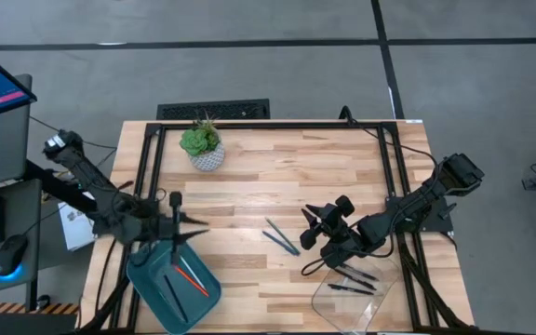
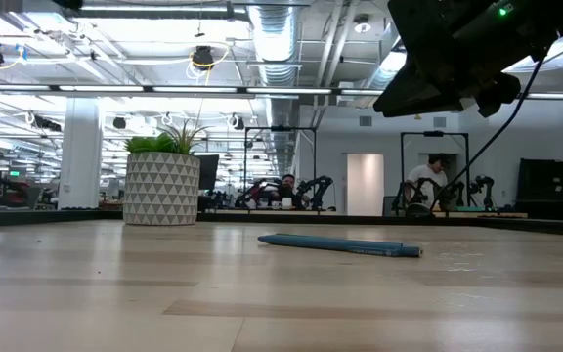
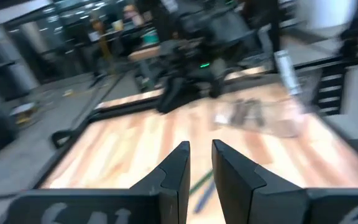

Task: Sort pens & pencils
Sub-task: Put the green pencil into the blue bin

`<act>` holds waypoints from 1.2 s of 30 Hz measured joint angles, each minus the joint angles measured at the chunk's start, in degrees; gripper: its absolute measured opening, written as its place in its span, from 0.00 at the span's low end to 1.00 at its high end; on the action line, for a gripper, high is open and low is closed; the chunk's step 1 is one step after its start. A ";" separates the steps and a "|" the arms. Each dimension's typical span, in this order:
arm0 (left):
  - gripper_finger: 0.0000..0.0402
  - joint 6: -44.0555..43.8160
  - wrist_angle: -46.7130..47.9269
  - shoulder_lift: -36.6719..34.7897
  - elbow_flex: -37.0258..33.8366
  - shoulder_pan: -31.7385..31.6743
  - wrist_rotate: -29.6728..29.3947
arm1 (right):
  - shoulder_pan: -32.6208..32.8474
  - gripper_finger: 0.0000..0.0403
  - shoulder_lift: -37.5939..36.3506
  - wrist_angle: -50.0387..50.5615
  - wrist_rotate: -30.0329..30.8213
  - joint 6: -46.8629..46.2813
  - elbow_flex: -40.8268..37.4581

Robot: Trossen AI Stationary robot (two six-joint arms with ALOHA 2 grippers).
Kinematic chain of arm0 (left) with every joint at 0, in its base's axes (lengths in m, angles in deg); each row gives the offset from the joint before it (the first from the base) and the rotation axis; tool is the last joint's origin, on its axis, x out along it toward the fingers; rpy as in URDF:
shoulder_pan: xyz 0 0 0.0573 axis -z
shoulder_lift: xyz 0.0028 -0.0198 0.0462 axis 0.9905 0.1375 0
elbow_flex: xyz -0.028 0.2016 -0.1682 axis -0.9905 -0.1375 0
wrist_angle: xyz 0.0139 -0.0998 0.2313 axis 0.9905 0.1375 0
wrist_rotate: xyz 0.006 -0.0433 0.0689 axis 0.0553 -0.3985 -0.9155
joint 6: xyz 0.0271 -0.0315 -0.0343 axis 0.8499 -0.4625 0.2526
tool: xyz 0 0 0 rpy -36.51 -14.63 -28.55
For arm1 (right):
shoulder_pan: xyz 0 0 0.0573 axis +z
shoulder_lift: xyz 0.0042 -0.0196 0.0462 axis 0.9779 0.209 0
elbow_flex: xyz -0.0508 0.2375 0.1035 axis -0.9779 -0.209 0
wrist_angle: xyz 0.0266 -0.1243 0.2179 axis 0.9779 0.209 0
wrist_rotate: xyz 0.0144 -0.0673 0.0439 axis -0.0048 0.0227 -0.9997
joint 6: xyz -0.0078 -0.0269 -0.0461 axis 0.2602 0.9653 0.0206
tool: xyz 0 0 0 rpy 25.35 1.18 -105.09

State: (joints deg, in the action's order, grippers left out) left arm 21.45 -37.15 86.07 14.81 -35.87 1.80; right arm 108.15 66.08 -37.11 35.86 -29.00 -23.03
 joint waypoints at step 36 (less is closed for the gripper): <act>0.16 5.62 -11.72 24.28 -0.09 -42.32 48.28 | 0.00 0.27 0.02 0.70 0.04 0.00 0.00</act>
State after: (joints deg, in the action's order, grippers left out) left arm 27.06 -48.87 110.35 14.73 -78.19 50.08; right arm 108.15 66.09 -36.41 35.90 -29.00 -23.03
